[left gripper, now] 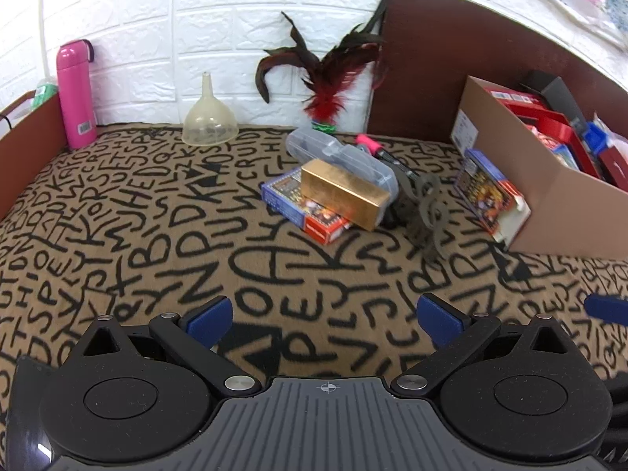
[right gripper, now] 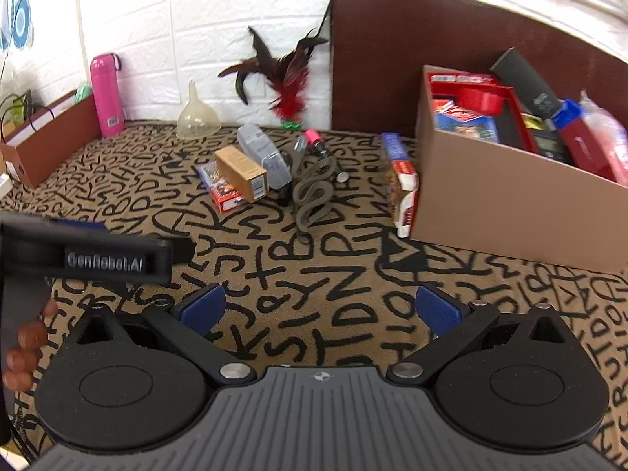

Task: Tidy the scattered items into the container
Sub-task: 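Reach the right gripper toward the grey coiled rubber toy and close on it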

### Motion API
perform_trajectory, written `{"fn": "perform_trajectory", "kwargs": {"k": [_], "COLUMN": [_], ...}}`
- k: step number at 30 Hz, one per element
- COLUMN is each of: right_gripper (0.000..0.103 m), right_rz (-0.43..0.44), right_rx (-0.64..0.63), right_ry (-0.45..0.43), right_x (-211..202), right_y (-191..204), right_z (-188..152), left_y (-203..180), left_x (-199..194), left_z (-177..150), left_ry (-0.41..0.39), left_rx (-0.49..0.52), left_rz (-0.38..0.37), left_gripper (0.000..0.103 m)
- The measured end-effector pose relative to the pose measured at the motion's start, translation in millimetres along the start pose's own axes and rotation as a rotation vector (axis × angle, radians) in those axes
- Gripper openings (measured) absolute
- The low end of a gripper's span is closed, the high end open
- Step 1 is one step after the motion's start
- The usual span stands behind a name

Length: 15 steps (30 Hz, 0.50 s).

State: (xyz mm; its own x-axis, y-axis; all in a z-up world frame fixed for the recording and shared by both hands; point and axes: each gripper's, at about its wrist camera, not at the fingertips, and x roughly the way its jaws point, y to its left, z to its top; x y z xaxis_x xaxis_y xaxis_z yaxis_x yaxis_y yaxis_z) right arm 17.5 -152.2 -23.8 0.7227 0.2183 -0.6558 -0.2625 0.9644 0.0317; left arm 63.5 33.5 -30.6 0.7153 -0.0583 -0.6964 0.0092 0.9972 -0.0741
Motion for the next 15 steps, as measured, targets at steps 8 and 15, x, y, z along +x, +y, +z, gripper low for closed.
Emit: {"fn": "perform_trajectory", "kwargs": {"k": [8, 15], "right_gripper": [0.103, 0.103], "right_rz": [0.050, 0.098], "right_rx": [-0.054, -0.106], "right_ry": [0.046, 0.051], "right_x": [43.9, 90.1], "right_y": [16.4, 29.1], "right_z": [14.7, 29.6], "left_y": [9.6, 24.8], "left_x": [36.1, 75.7], "left_z": [16.9, 29.3], "left_ry": [0.026, 0.077], "left_rx": [0.009, -0.004], "left_rz": [0.059, -0.048], "left_gripper": [0.103, 0.103]}}
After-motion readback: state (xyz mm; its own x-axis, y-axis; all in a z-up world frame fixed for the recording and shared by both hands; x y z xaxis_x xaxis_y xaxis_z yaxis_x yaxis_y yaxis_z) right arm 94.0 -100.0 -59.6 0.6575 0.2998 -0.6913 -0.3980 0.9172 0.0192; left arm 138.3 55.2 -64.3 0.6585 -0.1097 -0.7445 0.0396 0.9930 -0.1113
